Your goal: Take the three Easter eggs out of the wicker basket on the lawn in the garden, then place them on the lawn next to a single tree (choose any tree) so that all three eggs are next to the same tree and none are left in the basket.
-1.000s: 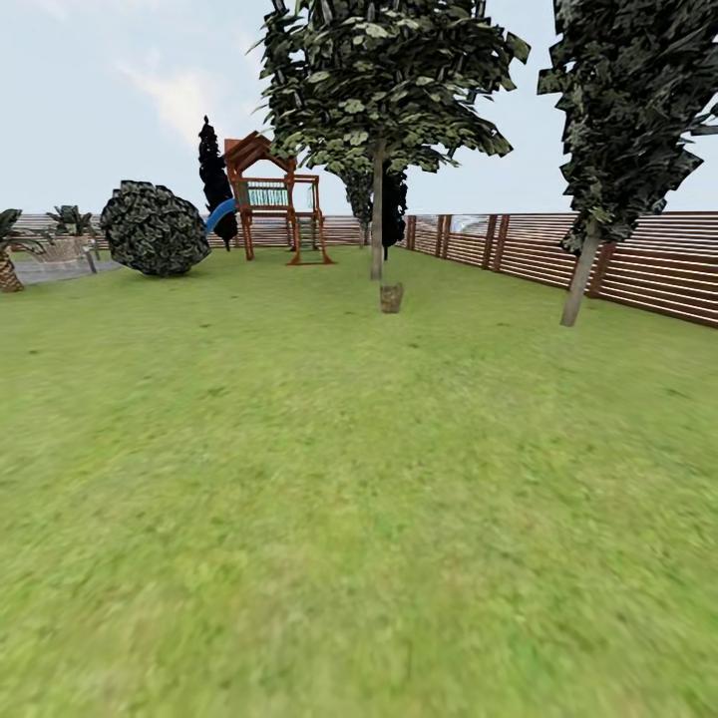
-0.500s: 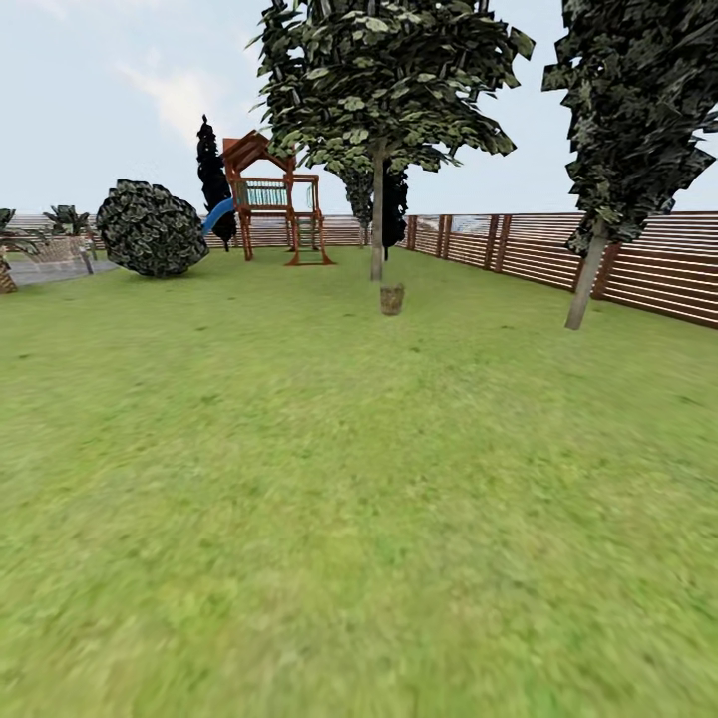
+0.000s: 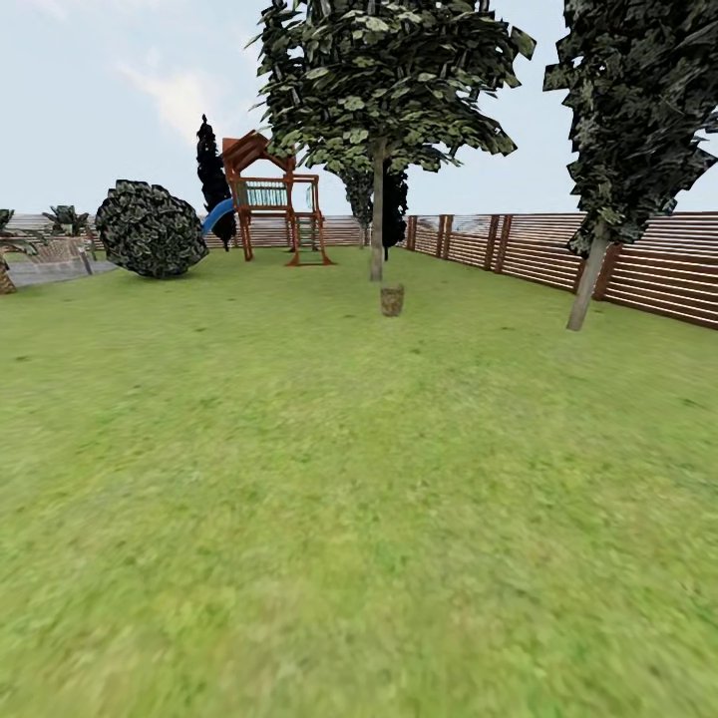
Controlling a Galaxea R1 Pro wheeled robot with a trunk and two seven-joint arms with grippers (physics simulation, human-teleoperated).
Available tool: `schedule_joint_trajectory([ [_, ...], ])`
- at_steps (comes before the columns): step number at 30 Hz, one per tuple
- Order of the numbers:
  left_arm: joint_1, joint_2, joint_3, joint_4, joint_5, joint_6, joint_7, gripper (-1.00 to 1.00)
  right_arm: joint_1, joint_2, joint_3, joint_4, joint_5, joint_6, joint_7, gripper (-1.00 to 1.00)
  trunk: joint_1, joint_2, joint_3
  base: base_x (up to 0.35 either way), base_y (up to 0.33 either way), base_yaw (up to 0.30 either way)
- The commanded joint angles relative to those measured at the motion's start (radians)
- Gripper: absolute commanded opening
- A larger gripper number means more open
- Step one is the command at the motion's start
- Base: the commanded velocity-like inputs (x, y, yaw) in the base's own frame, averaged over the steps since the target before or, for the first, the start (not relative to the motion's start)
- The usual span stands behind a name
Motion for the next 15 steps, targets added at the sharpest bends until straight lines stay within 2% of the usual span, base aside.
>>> schedule_joint_trajectory([
  [1,-0.001,0.001,0.002,0.001,0.0,-0.003,-0.001,1.0,0.0,0.0,-0.007,-0.001,-0.002,0.0,0.003,1.0,-0.004,0.007,0.002,0.004,0.0,0.0],
  [15,0.0,0.0,0.0,0.002,-0.007,0.0,-0.003,1.0,0.0,0.0,-0.007,0.0,-0.002,0.0,0.003,1.0,-0.058,0.105,0.046,0.001,0.0,0.0],
])
